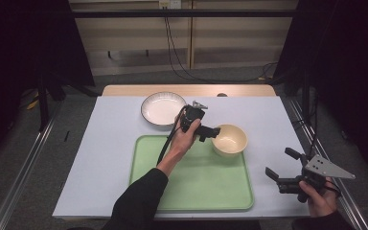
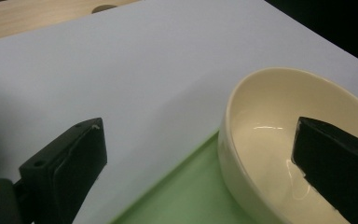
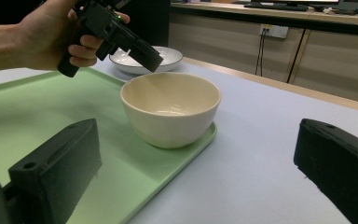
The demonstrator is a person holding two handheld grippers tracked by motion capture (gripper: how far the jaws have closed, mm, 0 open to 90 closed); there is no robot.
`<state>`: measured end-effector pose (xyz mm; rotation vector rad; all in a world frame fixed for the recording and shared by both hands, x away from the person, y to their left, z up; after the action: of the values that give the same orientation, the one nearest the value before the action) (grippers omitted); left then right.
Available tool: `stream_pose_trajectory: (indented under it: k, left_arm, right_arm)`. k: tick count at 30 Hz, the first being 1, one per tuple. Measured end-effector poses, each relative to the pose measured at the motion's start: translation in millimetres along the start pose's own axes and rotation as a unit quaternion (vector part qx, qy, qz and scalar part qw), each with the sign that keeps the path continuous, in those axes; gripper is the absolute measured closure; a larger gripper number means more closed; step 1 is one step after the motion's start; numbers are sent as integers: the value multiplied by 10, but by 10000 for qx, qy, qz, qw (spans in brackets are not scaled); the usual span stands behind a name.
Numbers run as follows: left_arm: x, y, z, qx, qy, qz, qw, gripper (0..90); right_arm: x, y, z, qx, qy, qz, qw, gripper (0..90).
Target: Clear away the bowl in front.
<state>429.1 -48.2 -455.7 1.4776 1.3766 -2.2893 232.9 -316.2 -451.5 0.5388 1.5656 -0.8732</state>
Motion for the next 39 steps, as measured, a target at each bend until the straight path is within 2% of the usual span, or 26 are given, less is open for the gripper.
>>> stream_pose_trajectory:
  k: [2, 5, 6, 9, 11, 13, 16, 19, 23, 24, 29, 31, 34, 36, 38, 39]
  left_arm:
    - [1, -49, -33, 3, 28, 157, 9999, 34]
    - [31, -159, -104, -169, 126, 413, 9989, 27]
    - [31, -159, -104, -169, 126, 413, 9989, 26]
    - [59, -283, -188, -463, 203, 674, 9964, 24]
    - [61, -317, -211, -541, 206, 708, 9958, 28]
    - [65, -379, -246, -479, 108, 864, 9950, 28]
    - [80, -485, -291, -671, 149, 941, 9932, 28]
    - [96, -604, -335, -722, 146, 1010, 9922, 21]
    - [164, -809, -427, -761, 35, 1107, 9909, 19]
    - [164, -809, -427, -761, 35, 1107, 9909, 20]
    - [224, -1026, -513, -1061, 7, 1331, 9854, 22]
    - [247, -1095, -545, -1133, 76, 1352, 9843, 21]
    - [299, -1189, -581, -1184, 2, 1393, 9831, 20]
    - [336, -1248, -606, -1239, 88, 1389, 9825, 19]
    - [369, -1305, -638, -1268, 71, 1419, 9817, 18]
    - [388, -1327, -661, -1270, 40, 1458, 9811, 18]
  right_arm:
    - [0, 0, 0, 5, 10, 3, 10000, 3]
    - [0, 1, 1, -2, 16, 0, 10000, 2]
    - [0, 1, 1, -2, 16, 0, 10000, 2]
    - [0, -3, 4, 12, -3, -3, 10000, 2]
    - [1, 0, 2, -7, 7, -6, 10000, 2]
    - [0, 0, 0, 14, 22, -3, 10000, 2]
    - [-1, -4, 3, 15, -1, -4, 10000, 2]
    - [0, -3, 6, 19, -16, -9, 10000, 2]
    - [0, -5, 4, 10, -22, -15, 10000, 2]
    - [0, -5, 4, 10, -22, -15, 10000, 2]
    - [0, -6, 5, 26, -31, -29, 10000, 2]
    - [-2, -4, 2, 27, -16, -22, 10000, 2]
    - [0, -4, 1, 17, -27, -31, 10000, 2]
    - [-1, -6, 4, 38, -51, -30, 10000, 2]
    - [-3, -3, -1, 49, 3, -20, 10000, 2]
    - [-2, -5, 5, 34, -54, -32, 10000, 3]
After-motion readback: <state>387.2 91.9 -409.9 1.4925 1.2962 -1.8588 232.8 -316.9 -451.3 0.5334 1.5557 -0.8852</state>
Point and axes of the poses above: each handheld gripper's, and its own axes: y roughly forward along the jaws, x roughly out of its underside, z roughly to its right, the point moved 4 cm from there along y, roughly forward along the jaws, and after that the axes turned 6 degrees about -x, right-handed, at the moved point
